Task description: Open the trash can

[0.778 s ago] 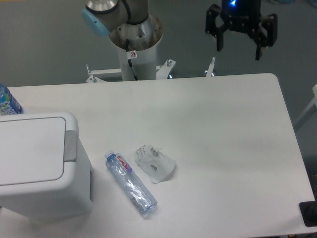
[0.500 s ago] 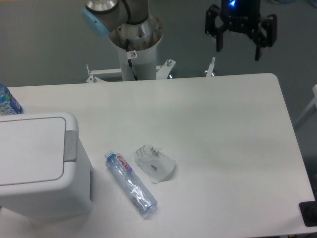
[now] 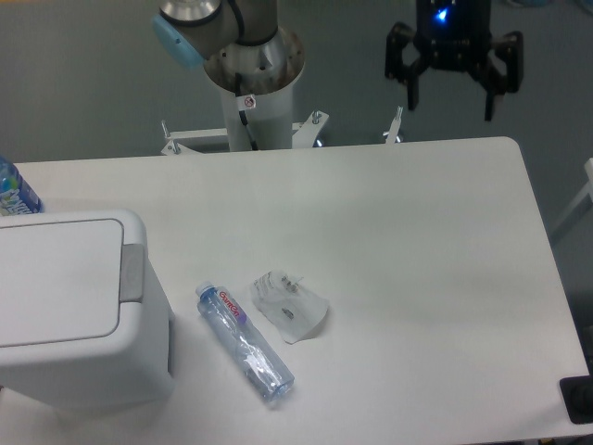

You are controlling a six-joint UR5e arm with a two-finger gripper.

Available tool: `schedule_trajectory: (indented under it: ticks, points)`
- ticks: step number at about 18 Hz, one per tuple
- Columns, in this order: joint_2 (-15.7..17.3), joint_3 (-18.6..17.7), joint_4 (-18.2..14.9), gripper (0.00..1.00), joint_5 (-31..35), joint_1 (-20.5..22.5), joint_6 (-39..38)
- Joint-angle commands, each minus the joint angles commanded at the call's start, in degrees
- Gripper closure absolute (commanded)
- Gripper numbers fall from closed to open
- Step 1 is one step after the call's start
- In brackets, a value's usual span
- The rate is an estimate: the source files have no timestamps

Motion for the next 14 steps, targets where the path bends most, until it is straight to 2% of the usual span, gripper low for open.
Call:
schedule_trajectory:
  ticks: [5, 8, 14]
  points:
    - [-2.37, 0.0, 4.31, 0.0, 0.0, -5.72, -16.79]
    - [-3.26, 0.09, 5.72, 0.0, -0.26, -8.88, -24.79]
    - [-4.13, 0.09, 8.36, 0.0, -5.44, -12.93, -39.12]
